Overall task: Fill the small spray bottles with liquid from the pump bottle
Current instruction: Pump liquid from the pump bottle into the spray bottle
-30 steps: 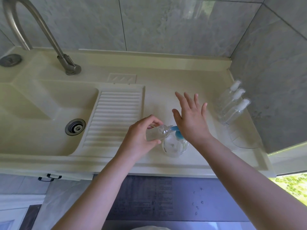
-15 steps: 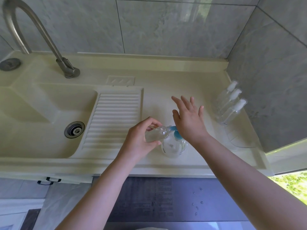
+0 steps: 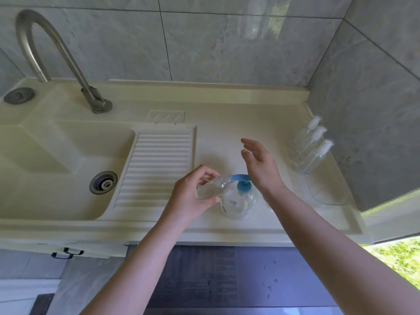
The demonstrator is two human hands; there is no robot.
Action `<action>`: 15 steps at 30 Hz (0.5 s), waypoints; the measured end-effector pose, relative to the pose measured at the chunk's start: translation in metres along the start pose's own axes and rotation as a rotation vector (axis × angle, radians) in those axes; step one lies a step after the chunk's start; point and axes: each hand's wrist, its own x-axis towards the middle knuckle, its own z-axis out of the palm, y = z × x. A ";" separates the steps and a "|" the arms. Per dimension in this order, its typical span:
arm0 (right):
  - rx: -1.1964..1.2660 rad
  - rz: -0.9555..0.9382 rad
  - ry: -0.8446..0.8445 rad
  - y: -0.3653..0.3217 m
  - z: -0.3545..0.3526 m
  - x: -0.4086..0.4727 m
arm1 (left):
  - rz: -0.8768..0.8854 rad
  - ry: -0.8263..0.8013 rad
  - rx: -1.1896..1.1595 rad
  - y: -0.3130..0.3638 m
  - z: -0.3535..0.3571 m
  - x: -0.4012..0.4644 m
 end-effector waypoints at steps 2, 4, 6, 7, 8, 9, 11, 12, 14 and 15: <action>0.036 -0.019 0.022 0.000 -0.001 0.002 | -0.015 0.006 -0.014 -0.001 0.000 -0.002; 0.063 -0.052 0.045 -0.001 -0.003 0.002 | -0.037 0.016 -0.034 -0.002 0.000 -0.006; 0.075 -0.075 0.059 -0.002 -0.005 0.002 | -0.061 0.033 -0.049 -0.005 0.000 -0.008; 0.077 -0.082 0.067 -0.001 -0.008 0.000 | -0.067 0.044 -0.057 -0.005 0.000 -0.011; 0.076 -0.080 0.074 -0.001 -0.009 -0.001 | -0.073 0.054 -0.069 -0.006 0.001 -0.012; 0.076 -0.074 0.079 0.002 -0.011 -0.002 | -0.081 0.065 -0.082 -0.006 0.002 -0.014; 0.086 -0.063 0.093 0.008 -0.015 -0.007 | -0.088 0.086 -0.101 -0.004 0.002 -0.019; 0.090 -0.053 0.110 0.013 -0.017 -0.008 | -0.092 0.094 -0.107 -0.003 0.002 -0.021; 0.072 -0.031 0.157 0.026 -0.023 -0.013 | -0.089 0.110 -0.118 0.001 0.001 -0.027; 0.037 -0.027 0.183 0.034 -0.027 -0.016 | -0.083 0.116 -0.122 0.004 -0.001 -0.029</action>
